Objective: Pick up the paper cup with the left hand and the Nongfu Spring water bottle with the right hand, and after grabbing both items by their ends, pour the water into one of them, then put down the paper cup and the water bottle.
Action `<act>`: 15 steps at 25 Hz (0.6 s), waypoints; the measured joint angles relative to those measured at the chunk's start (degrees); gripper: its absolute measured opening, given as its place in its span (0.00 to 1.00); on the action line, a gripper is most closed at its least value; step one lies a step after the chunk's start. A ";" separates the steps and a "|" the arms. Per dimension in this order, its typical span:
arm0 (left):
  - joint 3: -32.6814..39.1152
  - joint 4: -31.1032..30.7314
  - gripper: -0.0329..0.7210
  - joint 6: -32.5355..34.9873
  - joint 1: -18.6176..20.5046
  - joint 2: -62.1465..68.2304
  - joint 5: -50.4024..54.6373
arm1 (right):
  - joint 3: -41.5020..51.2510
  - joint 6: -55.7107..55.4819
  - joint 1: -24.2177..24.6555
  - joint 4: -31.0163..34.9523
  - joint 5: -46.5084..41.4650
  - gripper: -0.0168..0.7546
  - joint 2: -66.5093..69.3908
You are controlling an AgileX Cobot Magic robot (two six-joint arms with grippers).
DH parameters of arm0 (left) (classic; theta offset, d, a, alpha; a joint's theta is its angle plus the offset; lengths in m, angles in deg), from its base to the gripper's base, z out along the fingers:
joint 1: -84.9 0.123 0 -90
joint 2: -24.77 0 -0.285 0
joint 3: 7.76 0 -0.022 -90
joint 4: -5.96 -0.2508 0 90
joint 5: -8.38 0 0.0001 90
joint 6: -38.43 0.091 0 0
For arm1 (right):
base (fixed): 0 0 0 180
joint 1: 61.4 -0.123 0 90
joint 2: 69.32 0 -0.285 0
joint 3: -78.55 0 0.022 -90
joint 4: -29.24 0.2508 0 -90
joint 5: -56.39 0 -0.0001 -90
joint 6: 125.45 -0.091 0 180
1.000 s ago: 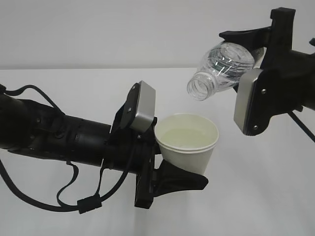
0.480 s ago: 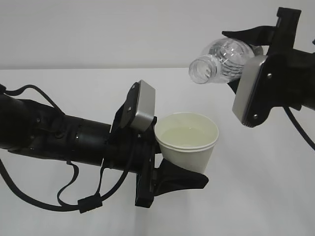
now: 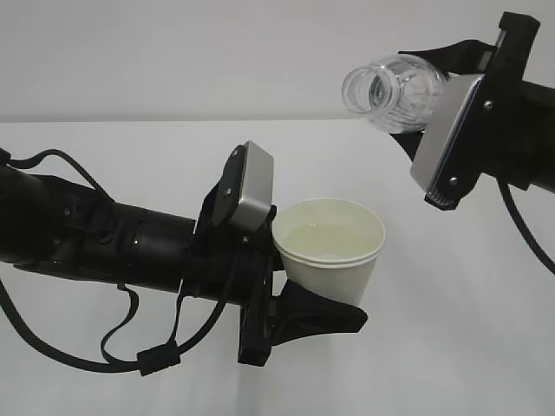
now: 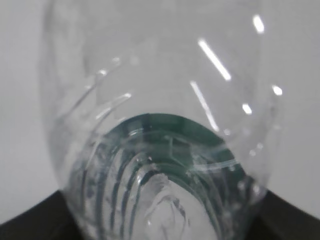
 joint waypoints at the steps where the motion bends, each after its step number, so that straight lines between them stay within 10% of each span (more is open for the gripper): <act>1: 0.00 0.00 0.63 0.00 0.00 0.00 0.00 | 0.00 -0.84 0.00 0.35 0.00 0.63 0.00; 15: 0.00 1.74 0.63 0.00 0.00 0.00 1.33 | 0.00 -12.23 0.00 5.52 0.08 0.63 0.00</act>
